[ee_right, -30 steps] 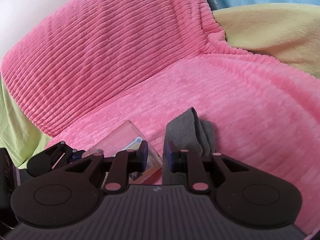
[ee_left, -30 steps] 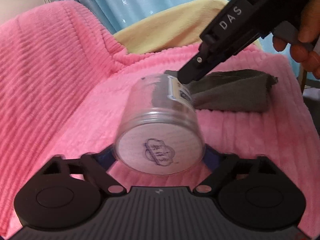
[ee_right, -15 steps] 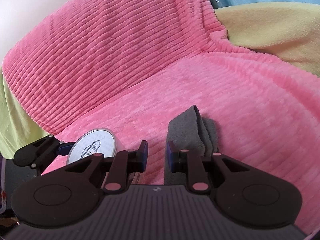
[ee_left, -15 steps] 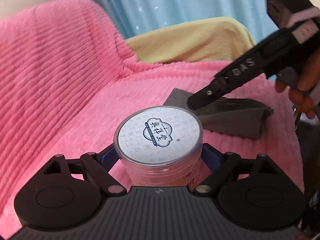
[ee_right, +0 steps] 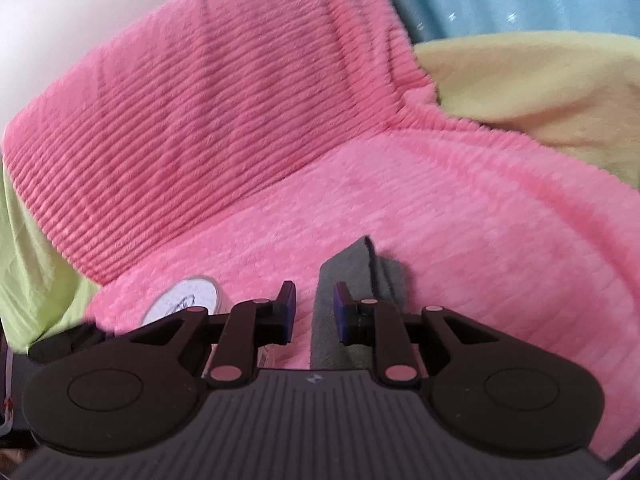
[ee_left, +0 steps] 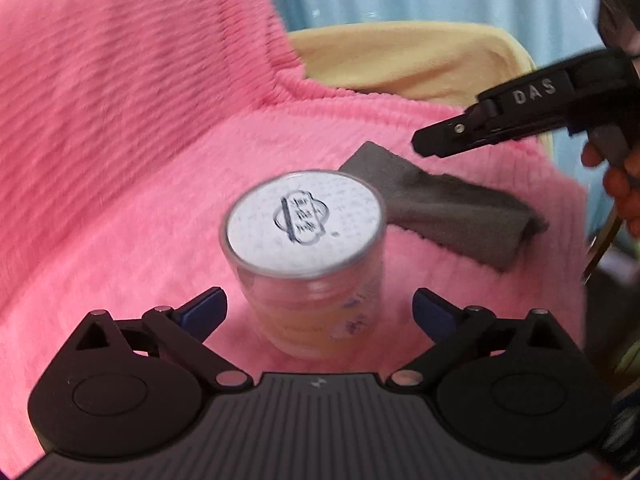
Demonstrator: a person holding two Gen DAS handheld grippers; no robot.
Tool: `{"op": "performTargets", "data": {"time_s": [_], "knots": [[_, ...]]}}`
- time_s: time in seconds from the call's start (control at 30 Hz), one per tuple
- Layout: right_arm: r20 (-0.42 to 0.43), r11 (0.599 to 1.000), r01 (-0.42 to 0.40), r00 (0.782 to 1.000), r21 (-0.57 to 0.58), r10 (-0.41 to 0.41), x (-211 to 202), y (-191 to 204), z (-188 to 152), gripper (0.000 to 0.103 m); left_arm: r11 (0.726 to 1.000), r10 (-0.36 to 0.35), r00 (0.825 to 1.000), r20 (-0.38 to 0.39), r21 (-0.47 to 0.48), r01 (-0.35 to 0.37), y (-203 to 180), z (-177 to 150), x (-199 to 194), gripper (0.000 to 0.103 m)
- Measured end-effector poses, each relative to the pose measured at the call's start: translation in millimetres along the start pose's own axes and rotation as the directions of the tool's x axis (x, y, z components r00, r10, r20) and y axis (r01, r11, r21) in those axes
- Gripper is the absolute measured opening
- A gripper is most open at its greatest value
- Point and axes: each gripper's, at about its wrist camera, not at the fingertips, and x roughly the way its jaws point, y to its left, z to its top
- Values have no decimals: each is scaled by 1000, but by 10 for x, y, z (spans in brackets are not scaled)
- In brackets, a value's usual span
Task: Clean container
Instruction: 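Turn the clear jar lid-up with the left gripper and lower it, then set the jar upright beside the cloth and open the left gripper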
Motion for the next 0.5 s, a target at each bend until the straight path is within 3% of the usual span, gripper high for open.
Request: {"op": "performTargets", "data": {"time_s": [0.07,0.2,0.3,0.37,0.5], "knots": [[7,998,36,999,50,-36,-121,-15,-36,18,997,-18,999,-33,-79,15,-27,-19,-16,102],[-16,982,91,996,166,-89,-363,-39,-136,18,991,22,995,-98,-129,-35,-150,-67,-34,102],[-60,973,71,996,222,-59,-532,-87,-306,18,977,66,989,-135,-191,-91,-236,-151,-114,102],[-60,976,35,998,214,-23,-655,-87,-440,18,967,76,984,-158,-231,-112,-278,-192,-174,102],[-68,989,58,997,139,-49,-763,-4,-563,18,955,146,976,-162,-234,-182,-394,-258,-319,102]]}}
